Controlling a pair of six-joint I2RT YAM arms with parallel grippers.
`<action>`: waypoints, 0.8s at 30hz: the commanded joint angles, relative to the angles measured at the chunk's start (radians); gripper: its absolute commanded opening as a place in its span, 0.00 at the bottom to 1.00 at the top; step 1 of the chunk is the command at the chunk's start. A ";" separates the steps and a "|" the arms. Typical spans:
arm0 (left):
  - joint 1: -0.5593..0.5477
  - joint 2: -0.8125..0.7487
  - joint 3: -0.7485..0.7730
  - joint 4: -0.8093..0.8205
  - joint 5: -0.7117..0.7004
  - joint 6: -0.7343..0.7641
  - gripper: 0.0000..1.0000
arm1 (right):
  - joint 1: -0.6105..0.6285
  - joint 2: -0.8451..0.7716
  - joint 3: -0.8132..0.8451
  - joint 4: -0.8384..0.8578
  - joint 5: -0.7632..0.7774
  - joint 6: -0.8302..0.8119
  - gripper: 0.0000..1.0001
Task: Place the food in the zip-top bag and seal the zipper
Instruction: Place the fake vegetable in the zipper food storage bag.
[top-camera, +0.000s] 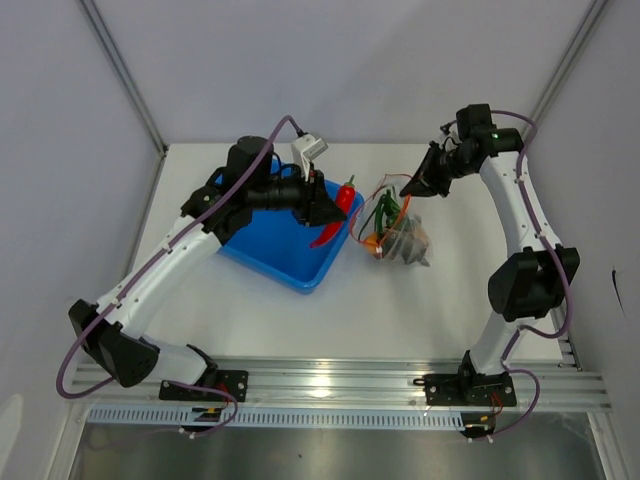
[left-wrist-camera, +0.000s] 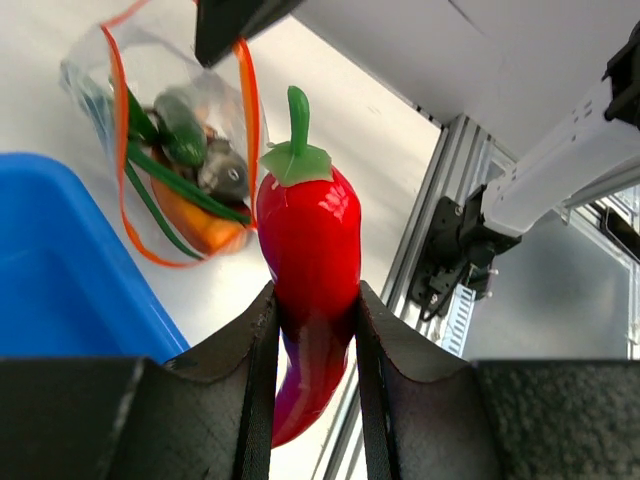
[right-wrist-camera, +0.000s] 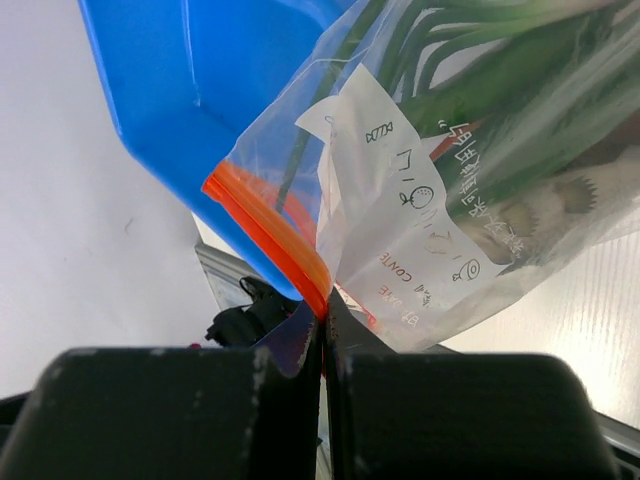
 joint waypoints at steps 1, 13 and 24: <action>-0.001 0.009 0.034 0.121 0.017 -0.028 0.01 | 0.002 -0.071 0.000 -0.025 -0.055 -0.018 0.00; -0.037 0.298 0.233 -0.015 0.398 -0.119 0.01 | 0.003 -0.131 -0.049 0.003 -0.061 -0.074 0.00; -0.063 0.242 0.121 0.029 0.267 -0.132 0.01 | 0.045 -0.174 -0.158 0.083 -0.052 -0.090 0.00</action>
